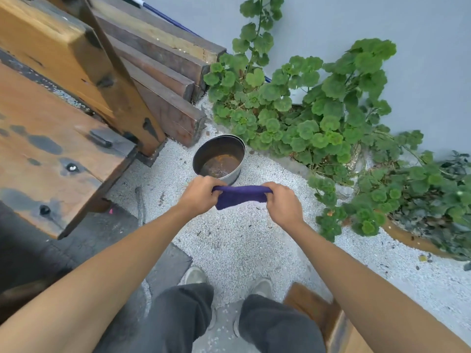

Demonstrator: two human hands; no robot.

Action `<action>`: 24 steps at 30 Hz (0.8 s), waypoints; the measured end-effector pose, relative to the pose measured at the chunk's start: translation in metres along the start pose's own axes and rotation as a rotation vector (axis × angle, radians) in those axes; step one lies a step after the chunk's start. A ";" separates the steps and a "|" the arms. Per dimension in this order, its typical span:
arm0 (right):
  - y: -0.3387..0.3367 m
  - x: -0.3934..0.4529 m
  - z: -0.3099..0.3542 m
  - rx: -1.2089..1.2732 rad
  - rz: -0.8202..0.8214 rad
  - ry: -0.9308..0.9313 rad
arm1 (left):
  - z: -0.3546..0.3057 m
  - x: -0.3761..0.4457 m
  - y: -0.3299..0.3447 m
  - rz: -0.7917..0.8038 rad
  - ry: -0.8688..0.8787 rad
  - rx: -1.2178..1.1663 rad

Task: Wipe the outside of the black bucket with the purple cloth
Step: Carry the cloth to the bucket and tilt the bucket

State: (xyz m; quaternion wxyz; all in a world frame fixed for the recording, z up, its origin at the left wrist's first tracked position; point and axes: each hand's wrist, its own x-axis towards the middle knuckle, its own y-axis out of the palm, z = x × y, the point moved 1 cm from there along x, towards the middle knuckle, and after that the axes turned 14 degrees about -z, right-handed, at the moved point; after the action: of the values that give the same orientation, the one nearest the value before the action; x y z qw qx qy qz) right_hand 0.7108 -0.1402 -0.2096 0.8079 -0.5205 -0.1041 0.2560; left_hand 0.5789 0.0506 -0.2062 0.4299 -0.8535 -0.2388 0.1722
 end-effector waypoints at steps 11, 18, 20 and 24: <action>0.176 0.085 -0.115 0.263 -0.235 0.085 | 0.077 0.071 0.180 0.016 0.141 0.026; 0.260 0.132 -0.136 0.643 -0.391 0.069 | 0.115 0.113 0.247 0.019 0.341 0.120; 0.276 0.143 -0.139 0.713 -0.408 0.052 | 0.123 0.122 0.257 0.015 0.389 0.142; 0.294 0.148 -0.127 0.940 -0.368 0.137 | 0.139 0.136 0.272 -0.108 0.622 0.212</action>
State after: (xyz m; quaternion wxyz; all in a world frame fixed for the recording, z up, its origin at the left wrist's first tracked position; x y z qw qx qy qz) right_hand 0.8023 -0.0670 -0.5425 0.9915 -0.0892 -0.0143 0.0937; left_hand 0.6924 0.0761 -0.5192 0.5771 -0.8018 -0.1218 -0.0959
